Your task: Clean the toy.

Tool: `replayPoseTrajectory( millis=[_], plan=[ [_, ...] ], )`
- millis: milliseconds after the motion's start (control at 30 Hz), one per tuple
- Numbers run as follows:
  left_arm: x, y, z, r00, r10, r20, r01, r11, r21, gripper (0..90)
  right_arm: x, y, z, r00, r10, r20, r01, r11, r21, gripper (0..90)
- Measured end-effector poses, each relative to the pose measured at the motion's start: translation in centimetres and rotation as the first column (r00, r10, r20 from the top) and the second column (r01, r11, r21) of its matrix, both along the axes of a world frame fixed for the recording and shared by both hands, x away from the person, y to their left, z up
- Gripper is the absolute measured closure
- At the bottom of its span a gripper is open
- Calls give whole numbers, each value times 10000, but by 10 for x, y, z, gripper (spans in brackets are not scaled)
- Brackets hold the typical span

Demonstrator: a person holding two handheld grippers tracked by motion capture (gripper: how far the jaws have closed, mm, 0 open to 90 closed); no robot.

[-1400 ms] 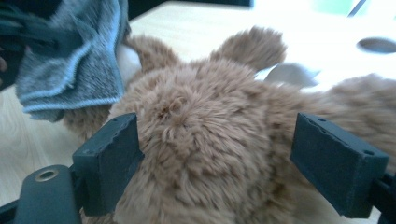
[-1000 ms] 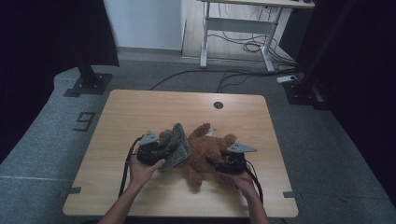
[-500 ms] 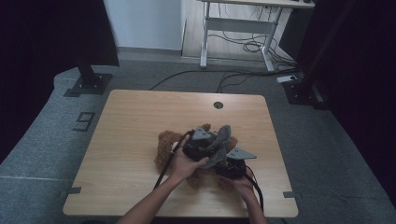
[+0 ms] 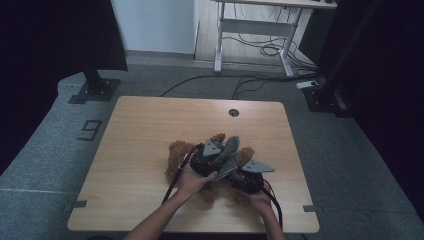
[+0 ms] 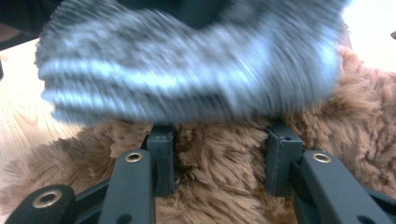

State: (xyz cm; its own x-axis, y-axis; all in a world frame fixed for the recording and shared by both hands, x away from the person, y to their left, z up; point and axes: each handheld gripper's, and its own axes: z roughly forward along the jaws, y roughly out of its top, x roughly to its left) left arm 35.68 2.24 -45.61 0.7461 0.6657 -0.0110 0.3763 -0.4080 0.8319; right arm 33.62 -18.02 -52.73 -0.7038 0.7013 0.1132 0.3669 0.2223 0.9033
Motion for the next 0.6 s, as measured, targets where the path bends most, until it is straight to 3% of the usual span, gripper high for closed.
replayPoseTrajectory(
  millis=[67,200,267,367,500,600],
  plan=[
    [-1,9,0,9996,220,181,-223,9997,139,754,1,-1,-1,10000,12,14,-12,10000,97,553],
    [2,38,-2,9969,767,152,-769,9970,114,754,1,-4,-3,10000,2,-40,0,9995,305,555],
    [4,56,-3,9961,887,-29,-888,9956,-285,755,1,-4,-2,10000,23,-48,-21,9995,316,555],
    [1,80,0,9945,1048,62,-1037,9897,-989,754,0,-3,-2,10000,94,22,-94,9997,244,555],
    [-1,102,3,9898,1420,98,-1392,9796,-1448,756,0,-3,-2,9999,106,14,-106,9996,280,556],
    [-1,118,3,9831,1824,132,-1786,9729,-1470,757,-1,-4,-2,10000,71,12,-71,9995,304,556]
  ],
)
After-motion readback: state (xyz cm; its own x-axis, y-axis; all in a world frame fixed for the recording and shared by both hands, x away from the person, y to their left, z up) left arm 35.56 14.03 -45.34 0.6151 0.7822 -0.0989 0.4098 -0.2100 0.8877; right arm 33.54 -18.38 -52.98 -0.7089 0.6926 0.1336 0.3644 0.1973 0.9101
